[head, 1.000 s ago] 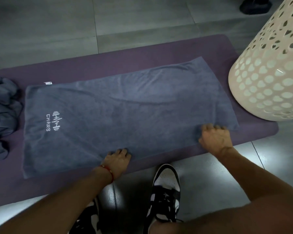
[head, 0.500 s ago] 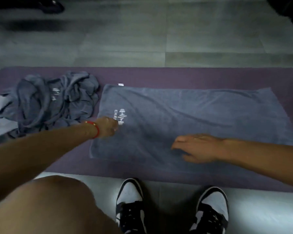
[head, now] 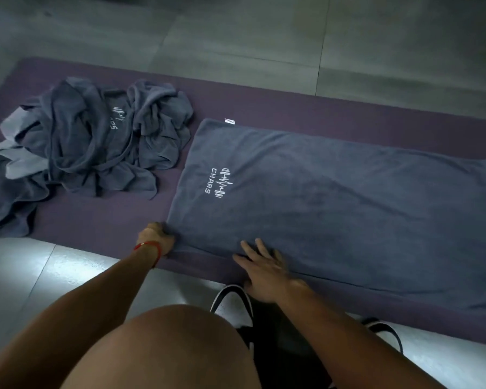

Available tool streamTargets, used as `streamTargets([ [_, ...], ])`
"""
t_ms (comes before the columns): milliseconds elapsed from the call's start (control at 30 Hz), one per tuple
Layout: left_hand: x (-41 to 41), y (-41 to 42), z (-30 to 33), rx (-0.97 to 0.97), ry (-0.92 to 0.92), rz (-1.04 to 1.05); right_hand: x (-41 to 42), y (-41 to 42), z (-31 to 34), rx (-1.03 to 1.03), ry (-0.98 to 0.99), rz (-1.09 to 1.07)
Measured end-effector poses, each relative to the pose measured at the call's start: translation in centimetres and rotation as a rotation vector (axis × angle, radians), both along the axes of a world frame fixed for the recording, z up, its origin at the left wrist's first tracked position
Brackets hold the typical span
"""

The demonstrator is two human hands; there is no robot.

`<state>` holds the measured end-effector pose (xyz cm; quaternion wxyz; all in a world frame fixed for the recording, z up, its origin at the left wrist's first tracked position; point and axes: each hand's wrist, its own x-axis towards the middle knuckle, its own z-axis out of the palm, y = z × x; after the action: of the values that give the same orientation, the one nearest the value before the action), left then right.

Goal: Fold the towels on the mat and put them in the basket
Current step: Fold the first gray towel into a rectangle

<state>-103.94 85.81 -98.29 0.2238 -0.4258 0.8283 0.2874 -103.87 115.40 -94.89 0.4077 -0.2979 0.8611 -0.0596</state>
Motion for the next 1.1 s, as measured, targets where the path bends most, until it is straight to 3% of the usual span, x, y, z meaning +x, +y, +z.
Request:
streamTargets([
  [300,-3.2,1.3,2.2,0.051,0.157,0.021,-2.7,-0.8,0.4,-0.114,0.007,-0.102],
  [400,-4.2,4.0,4.1,0.013,0.317,0.05,-3.7,-1.0,0.3,-0.248,-0.047,-0.304],
  [500,-4.1,9.0,6.4,-0.045,0.603,-0.352,-5.7,-0.8,1.1,-0.437,-0.037,-0.786],
  [567,-3.2,13.8,8.1,0.116,0.731,-0.653,-7.8,0.2,1.5,-0.537,-0.06,-1.125],
  [667,-2.1,19.5,10.1,0.461,0.47,-1.088,-10.0,4.3,1.0,-0.505,-0.07,-1.414],
  [700,-2.3,20.2,9.9,0.451,0.401,-1.164,-10.6,6.4,0.9,-0.414,-0.077,-1.395],
  [767,-3.8,19.7,8.6,0.306,0.447,-1.167,-11.6,10.7,1.3,-0.231,-0.127,-1.288],
  [833,-6.8,18.0,7.0,0.116,0.446,-1.151,-12.7,15.0,2.2,-0.049,-0.126,-0.987],
  [900,-10.5,16.6,6.2,-0.055,0.296,-1.179,-13.8,17.9,3.5,0.08,-0.067,-0.729],
  [1000,-15.7,15.9,5.7,-0.263,0.17,-1.272,-13.9,19.1,4.5,0.07,-0.05,-0.58],
  [1100,-20.3,16.8,5.0,-0.291,0.217,-1.297,-12.4,17.6,3.0,0.094,0.038,-0.549],
])
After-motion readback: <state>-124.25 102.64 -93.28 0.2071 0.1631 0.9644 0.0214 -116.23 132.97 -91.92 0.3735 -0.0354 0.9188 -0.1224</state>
